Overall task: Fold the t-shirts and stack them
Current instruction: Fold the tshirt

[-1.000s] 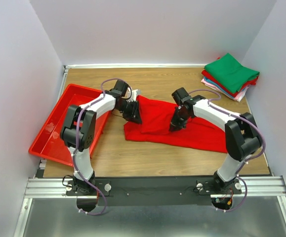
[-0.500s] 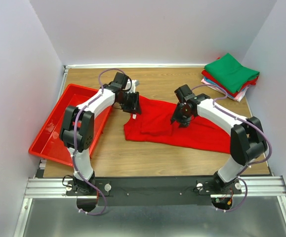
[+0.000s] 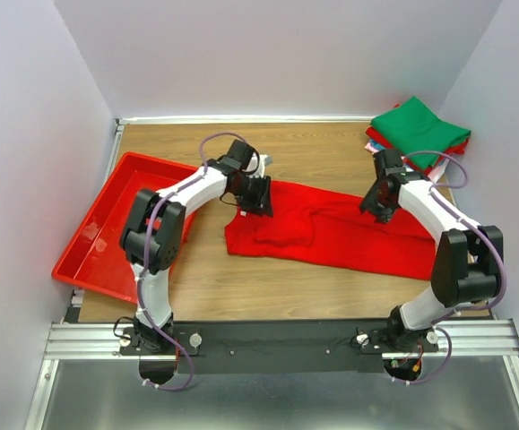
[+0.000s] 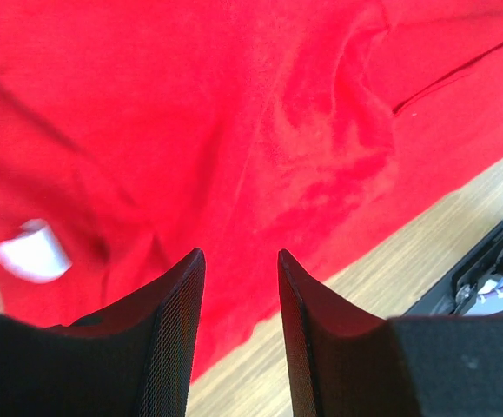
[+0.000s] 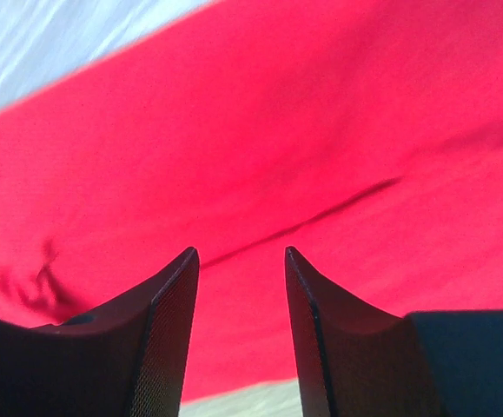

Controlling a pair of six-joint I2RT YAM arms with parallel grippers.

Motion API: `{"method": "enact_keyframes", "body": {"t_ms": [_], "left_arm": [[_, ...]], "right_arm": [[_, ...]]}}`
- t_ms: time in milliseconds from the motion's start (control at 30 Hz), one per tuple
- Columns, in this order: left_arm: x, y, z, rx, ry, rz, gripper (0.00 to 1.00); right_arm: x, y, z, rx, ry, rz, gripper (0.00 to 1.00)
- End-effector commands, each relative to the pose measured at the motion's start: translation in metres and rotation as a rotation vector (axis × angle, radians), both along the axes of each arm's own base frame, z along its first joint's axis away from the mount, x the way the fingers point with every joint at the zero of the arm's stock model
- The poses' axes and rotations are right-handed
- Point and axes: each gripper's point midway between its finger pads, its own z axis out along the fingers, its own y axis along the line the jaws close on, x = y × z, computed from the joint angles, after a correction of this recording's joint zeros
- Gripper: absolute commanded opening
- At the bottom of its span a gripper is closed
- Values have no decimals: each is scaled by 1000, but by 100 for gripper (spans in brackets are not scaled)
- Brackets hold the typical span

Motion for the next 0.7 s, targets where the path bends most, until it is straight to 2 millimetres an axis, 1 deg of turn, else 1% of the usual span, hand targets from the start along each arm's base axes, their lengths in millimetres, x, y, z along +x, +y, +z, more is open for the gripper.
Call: {"method": "enact_keyframes", "body": {"t_ms": [0, 33, 67, 100, 200, 267, 300, 367, 467, 533, 567, 600, 633, 667], "left_arm": [[-3, -8, -28, 17, 51, -8, 47], [-4, -6, -37, 31, 62, -4, 47], [-4, -4, -42, 41, 63, -1, 47], [-4, -2, -50, 54, 67, 4, 47], [-1, -3, -60, 60, 69, 0, 47], [5, -5, -69, 73, 74, 0, 47], [10, -6, -73, 80, 73, -1, 47], [16, -7, -77, 89, 67, 0, 47], [27, -5, -84, 106, 70, 10, 47], [38, -8, -87, 108, 58, 11, 47], [41, -7, -89, 116, 61, 18, 47], [49, -10, -84, 109, 44, 16, 47], [52, -10, -91, 118, 48, 13, 47], [56, -8, -92, 131, 46, 19, 47]], "right_arm": [[13, -31, 3, -76, -76, -3, 50], [15, -36, 1, -76, -80, -13, 50], [19, -37, -1, -75, -94, -13, 49], [17, -42, -9, -79, -73, -22, 49], [14, -48, -23, -57, -48, -49, 47], [13, -52, -30, -52, -32, -58, 46], [9, -52, -38, -48, -7, -56, 46], [5, -50, -44, -37, 13, -54, 46], [-11, -43, -64, 5, 80, -68, 45], [-22, -33, -71, 75, 118, -75, 44], [-31, -28, -77, 103, 142, -94, 43], [-37, -24, -79, 126, 155, -99, 43], [-41, -17, -79, 162, 160, -101, 42], [-51, -15, -83, 175, 178, -120, 42]]}}
